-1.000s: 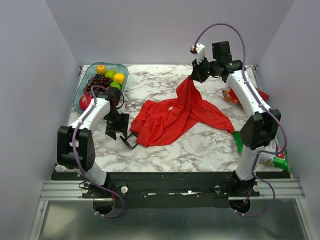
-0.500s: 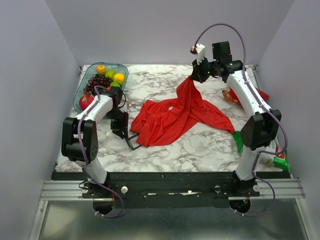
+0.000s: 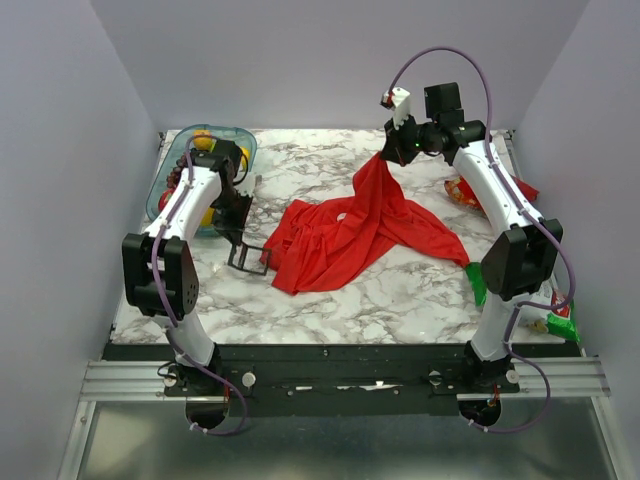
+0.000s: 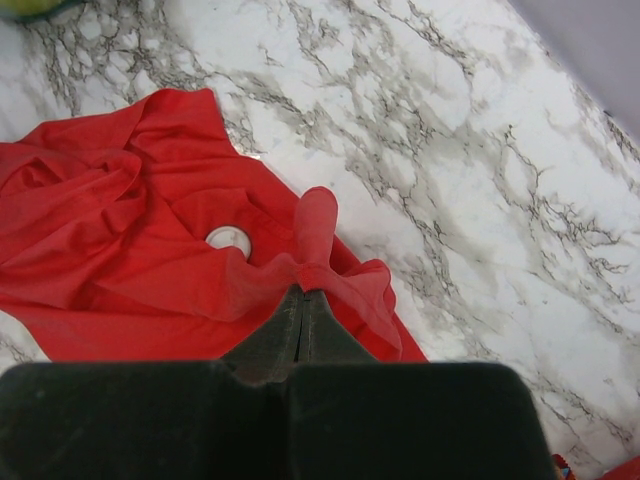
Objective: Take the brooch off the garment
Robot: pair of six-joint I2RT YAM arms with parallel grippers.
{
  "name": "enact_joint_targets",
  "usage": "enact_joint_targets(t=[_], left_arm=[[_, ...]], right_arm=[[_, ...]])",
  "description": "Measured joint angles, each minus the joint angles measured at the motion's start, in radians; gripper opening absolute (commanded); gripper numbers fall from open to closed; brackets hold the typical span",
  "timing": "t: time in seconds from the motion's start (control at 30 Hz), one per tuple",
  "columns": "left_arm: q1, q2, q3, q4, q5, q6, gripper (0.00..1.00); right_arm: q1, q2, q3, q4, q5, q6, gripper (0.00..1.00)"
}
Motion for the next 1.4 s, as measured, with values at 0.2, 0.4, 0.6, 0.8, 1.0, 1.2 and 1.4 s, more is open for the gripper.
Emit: enact_joint_targets(t=[0.2,0.4,0.6,0.8,1.0,1.2,1.4], left_arm=[[-0.005,0.029,0.106,-0.04,-0.114,0.371,0.0],[-0.005,-0.106,-0.129,-0.047,-0.225,0.77,0.0],[-0.004,-0.241,-0.259,0.06,-0.343,1.085,0.0],[-0.004,-0.202,-0.252,0.154,-0.355,1.215,0.08],[-0.004,-0.197,-0.272,0.212,-0.354,1.271,0.17],[0.002,-0.193,-0.276,0.225,-0.345,1.292,0.32],[0.008,-0.193,-0.276,0.227,-0.328,1.297,0.37]], right_arm=[[0.0,0.0,0.0,0.0,-0.001,-0.007,0.0],[0.0,0.0,-0.007,0.0,-0.001,-0.014,0.0],[0.0,0.0,-0.008,-0.001,-0.008,-0.013,0.0],[0.0,0.0,-0.008,-0.001,-0.012,-0.013,0.0],[0.0,0.0,-0.016,-0.001,-0.012,-0.014,0.0],[0.0,0.0,-0.027,-0.002,-0.013,-0.014,0.0],[0.0,0.0,-0.031,-0.003,-0.014,-0.014,0.0]])
